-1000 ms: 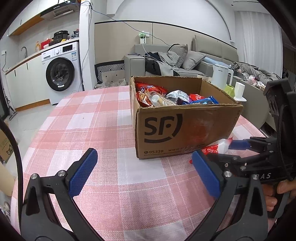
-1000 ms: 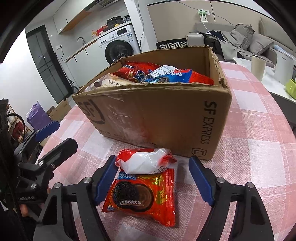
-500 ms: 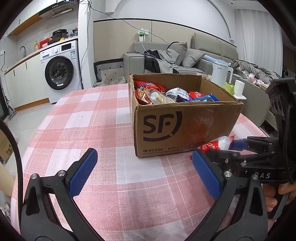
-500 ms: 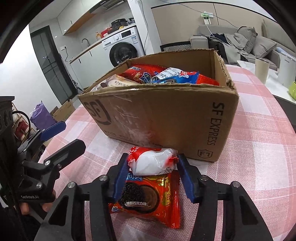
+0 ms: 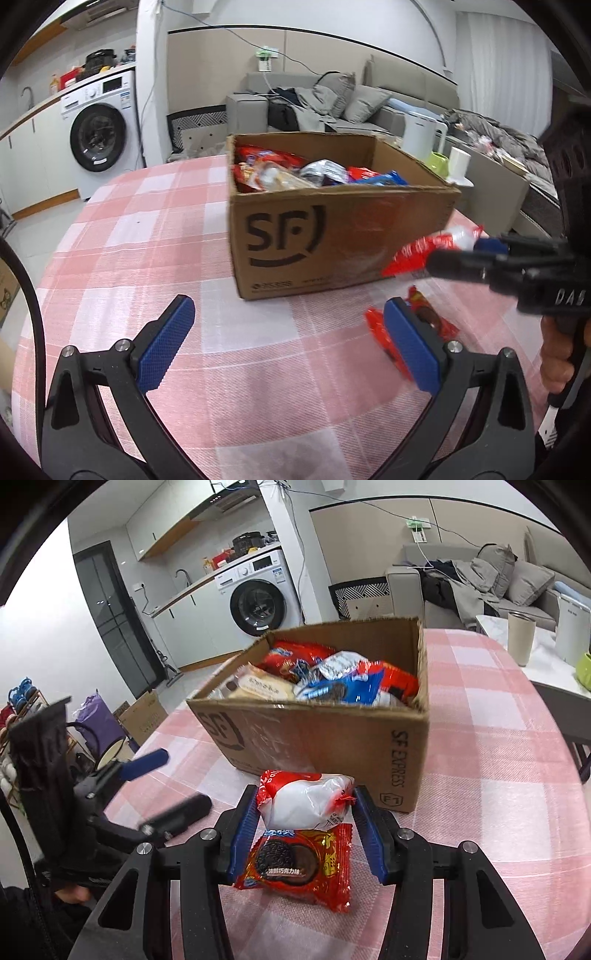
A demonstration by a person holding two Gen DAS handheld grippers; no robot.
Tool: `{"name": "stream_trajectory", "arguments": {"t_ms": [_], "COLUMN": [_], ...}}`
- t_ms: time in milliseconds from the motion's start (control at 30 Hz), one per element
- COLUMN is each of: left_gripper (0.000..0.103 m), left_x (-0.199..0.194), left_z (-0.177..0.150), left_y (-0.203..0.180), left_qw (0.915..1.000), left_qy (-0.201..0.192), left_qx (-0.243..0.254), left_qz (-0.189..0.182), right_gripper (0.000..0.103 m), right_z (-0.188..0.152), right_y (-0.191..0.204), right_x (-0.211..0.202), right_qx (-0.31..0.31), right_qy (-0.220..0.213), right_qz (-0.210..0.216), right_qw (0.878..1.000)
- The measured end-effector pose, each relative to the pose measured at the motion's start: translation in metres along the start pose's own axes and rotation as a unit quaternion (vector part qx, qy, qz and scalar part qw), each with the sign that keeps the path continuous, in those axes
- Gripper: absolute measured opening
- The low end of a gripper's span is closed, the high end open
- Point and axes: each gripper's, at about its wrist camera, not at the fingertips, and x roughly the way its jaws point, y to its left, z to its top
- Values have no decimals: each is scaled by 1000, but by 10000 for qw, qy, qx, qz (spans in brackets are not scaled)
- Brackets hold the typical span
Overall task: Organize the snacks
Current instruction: 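Grasp the white-and-red wrapped bag with the right gripper, then grasp the red Oreo pack with the left gripper while the right holds the white bag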
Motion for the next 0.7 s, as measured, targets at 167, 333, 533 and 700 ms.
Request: {"name": "stream_trajectory", "arguments": {"t_ms": [167,333,533,700], "left_gripper": [102,102,102,102], "left_x": [7,17,25,26], "left_z": [-4,-9,-12,-14], "left_y": [-19,-32,-45,-54], "left_qw": [9993,9980,9967,9960], "left_qy": [223,472,619,629], "left_qx": [238,309,403,563], "left_qz": [-165,-293,-346,-300], "right_gripper": [52,52,52,52], "right_z": [4,3,-5,-13], "right_y": [-5,-15,-27,-36], "right_x": [-16,-23,-23,-15], "right_qx": [-61,-56,-132,-243], "right_qy": [6,120,315,593], "right_qz": [-18,-76,-199,-314], "right_qw": [10000,9999,9992,9975]}}
